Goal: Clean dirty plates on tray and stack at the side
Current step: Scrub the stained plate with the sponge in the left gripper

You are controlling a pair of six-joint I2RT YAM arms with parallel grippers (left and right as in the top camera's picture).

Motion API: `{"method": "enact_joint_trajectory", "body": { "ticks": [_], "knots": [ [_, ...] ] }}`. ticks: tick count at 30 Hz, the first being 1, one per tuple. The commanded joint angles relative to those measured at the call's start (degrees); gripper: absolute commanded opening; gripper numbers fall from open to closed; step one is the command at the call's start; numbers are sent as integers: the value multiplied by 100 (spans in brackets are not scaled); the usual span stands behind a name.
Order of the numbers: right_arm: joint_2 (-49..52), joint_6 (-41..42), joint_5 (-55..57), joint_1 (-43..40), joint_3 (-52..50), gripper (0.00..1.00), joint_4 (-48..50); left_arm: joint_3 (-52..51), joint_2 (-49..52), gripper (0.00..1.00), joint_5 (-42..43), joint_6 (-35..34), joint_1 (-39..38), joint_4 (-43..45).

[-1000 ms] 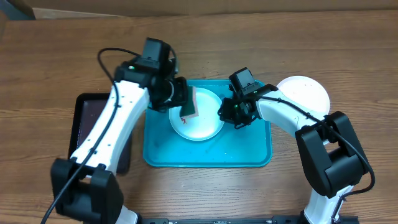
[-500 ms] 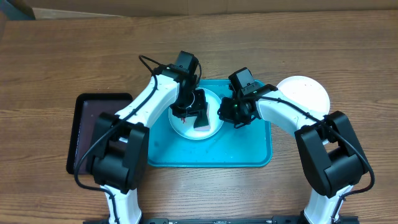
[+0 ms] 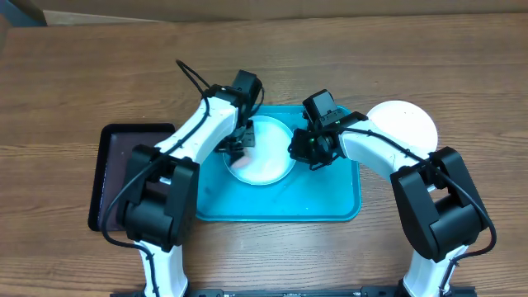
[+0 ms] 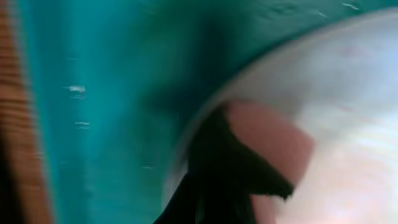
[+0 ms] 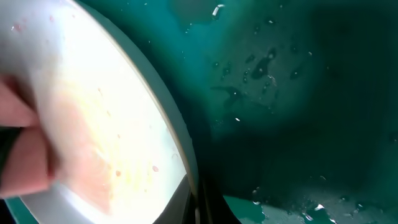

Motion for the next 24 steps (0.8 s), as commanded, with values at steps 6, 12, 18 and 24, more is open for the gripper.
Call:
{"method": "enact_joint_trajectory", "body": {
  "ticks": [6, 12, 18, 24],
  "knots": [
    [199, 2, 199, -11, -52, 4, -50, 1215, -448, 4, -743, -96, 208, -601],
    [199, 2, 157, -11, -52, 4, -46, 1414, -671, 4, 1220, -76, 197, -393],
    [199, 4, 131, -11, -52, 4, -7, 1062, -225, 4, 2599, -76, -35, 39],
    [199, 2, 133, -11, -52, 4, -11, 925, 621, 4, 2610, -72, -319, 166]
  ]
}}
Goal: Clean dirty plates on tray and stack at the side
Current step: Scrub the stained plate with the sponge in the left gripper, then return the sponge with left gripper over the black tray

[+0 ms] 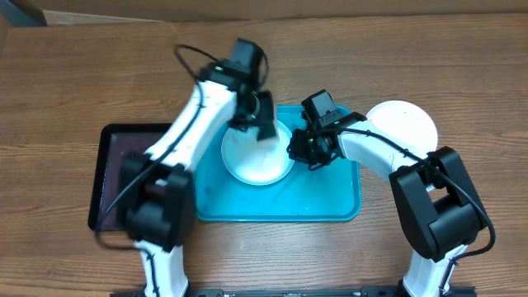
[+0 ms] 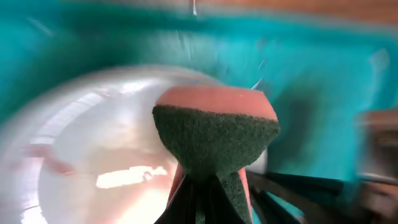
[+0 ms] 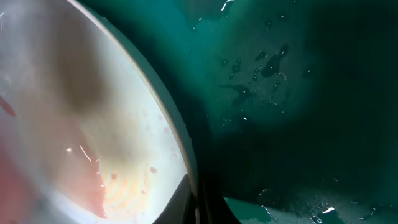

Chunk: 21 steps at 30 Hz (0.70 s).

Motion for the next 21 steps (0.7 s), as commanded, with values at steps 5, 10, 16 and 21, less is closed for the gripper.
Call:
{"method": "enact_joint_trajectory", "body": {
  "ticks": [5, 10, 16, 21],
  "knots": [
    [173, -17, 179, -37, -55, 4, -26, -109, 776, 4, -553, -83, -46, -197],
    [173, -15, 177, -66, -55, 4, -26, -81, 717, 4, -2487, -111, 70, -745],
    [173, -15, 155, -85, -55, 4, -24, -13, 518, 4, -4459, -1005, 212, -1659],
    [173, -17, 166, -85, -9, 4, -26, 142, 129, 4, -4874, -1906, 262, -2098]
  ]
}}
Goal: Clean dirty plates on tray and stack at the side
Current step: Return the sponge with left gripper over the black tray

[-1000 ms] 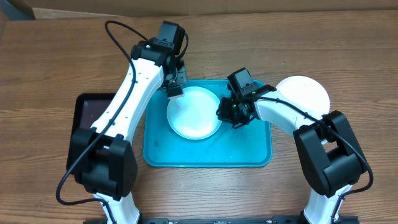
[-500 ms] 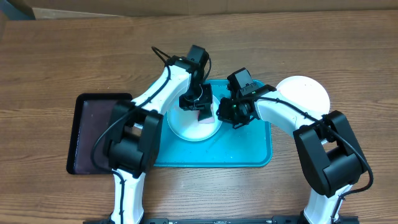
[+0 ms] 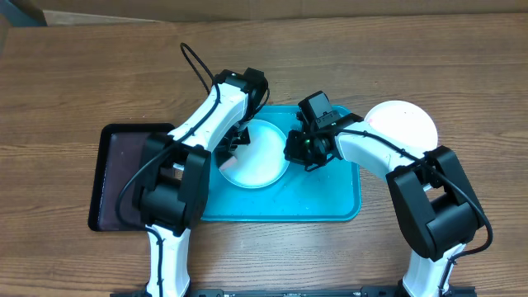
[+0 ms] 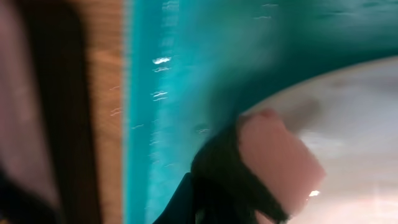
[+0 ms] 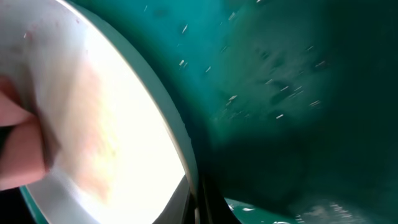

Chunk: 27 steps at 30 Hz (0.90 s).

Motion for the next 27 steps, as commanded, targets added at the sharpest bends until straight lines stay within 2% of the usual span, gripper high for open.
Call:
{"method": "enact_joint_trajectory", "body": {
  "ticks": [1, 8, 11, 13, 16, 19, 23, 27],
  "knots": [
    [129, 0, 404, -164, 20, 4, -129, 107, -529, 5, -1416, -951, 225, -188],
    [35, -232, 468, -162, 164, 4, -321, 107, -2024, 5, -831, -1180, 780, -203],
    [-120, -280, 562, -157, 170, 4, -376, 105, -2575, 5, -131, -857, 1419, -201],
    [-229, -280, 697, -144, 170, 4, -431, 96, -2811, 4, 562, -396, 1956, -229],
    [-396, -278, 949, -70, 170, 4, -487, 81, -2889, 5, 1582, 247, 2686, -435],
    [-533, -258, 1163, 68, 170, 4, -483, -131, -2857, 5, 2260, 793, 3182, -503],
    [-671, -258, 1731, 282, 181, 4, -529, -761, -2855, 4, 2616, 817, 3438, -236],
    [-811, -282, 2625, 378, 516, 4, -1279, -1565, -2846, 4, 2632, 833, 3447, 352]
  ]
}}
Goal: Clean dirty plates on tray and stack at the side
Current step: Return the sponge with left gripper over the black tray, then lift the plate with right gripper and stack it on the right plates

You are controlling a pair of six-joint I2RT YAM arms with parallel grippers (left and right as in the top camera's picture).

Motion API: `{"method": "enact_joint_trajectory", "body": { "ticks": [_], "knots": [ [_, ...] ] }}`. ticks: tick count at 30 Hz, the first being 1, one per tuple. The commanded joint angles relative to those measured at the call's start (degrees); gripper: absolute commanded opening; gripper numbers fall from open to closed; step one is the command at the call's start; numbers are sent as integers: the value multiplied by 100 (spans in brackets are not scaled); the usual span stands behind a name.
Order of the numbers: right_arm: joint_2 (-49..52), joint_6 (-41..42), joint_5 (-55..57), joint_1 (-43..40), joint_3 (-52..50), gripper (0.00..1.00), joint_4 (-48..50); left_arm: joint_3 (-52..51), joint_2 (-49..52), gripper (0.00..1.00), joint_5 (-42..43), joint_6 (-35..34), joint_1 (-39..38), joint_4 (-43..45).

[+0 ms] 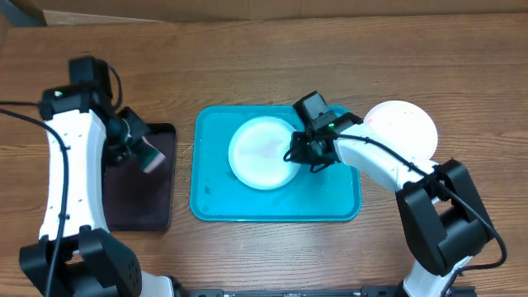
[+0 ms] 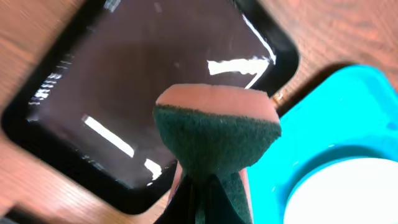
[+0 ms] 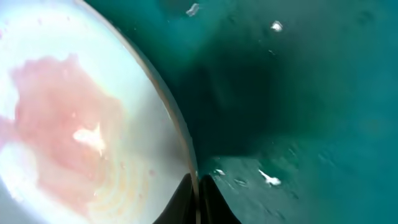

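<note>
A white plate point(image 1: 262, 153) lies in the teal tray point(image 1: 214, 202), with a pink smear showing on it in the right wrist view point(image 3: 68, 118). My right gripper point(image 1: 295, 154) is shut on the plate's right rim point(image 3: 186, 155). Over the black tray point(image 1: 140, 210) at the left, my left gripper point(image 1: 136, 150) is shut on a pink and green sponge point(image 2: 216, 127), held off the surface. A clean white plate point(image 1: 404, 125) sits on the table to the right of the teal tray.
The wooden table point(image 1: 346, 49) runs all round both trays. Water drops lie on the teal tray floor point(image 3: 298, 93). The black tray's glossy bottom point(image 2: 143, 93) holds nothing that shows.
My left gripper has moved with the sponge from the plate in the teal tray to above the black tray at the left. The right gripper still holds the plate's rim.
The sponge in my left gripper was on the plate's left part, then at its far rim, then back at its left side, while the right gripper gripped the rim throughout. Now the sponge is away over the black tray.
</note>
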Motion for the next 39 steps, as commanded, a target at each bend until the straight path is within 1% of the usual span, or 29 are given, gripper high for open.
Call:
{"method": "enact_joint_trajectory", "body": {
  "ticks": [1, 3, 5, 11, 17, 20, 21, 26, 29, 33, 39],
  "knots": [
    [-337, -68, 1226, 52, 466, 4, -496, -632, 72, 4, 396, 249, 0, 404],
    [-358, -116, 1912, 52, 780, 4, -986, -868, 74, 4, 393, 330, 11, 756],
    [-363, -356, 2618, 52, 1117, 4, -1460, -968, 74, 4, 389, 323, 44, 920],
    [-363, -1093, 4616, 225, 2273, 4, -2750, -990, 74, 4, 376, 321, 90, 1027],
    [-363, -1788, 5676, 824, 3637, 4, -3373, -992, 74, 4, 374, 323, 90, 1038],
    [-363, -1998, 6332, 1180, 4024, 4, -3410, -994, 74, 4, 374, 323, 94, 1014],
    [-363, -2184, 6636, 1342, 4120, 4, -3405, -992, 74, 4, 376, 323, 111, 997],
    [-361, -3637, 8277, 2072, 4181, 4, -3344, -994, 74, 4, 376, 321, 155, 944],
    [-363, -4459, 8985, 2404, 4181, 4, -3045, -994, 74, 4, 378, 321, 160, 968],
    [-363, -5195, 9226, 2638, 4181, 4, -2618, -994, 74, 5, 376, 321, 160, 955],
    [-363, -5058, 9012, 2736, 4179, 4, -2415, -994, 74, 4, 376, 326, 160, 953]
  ]
}}
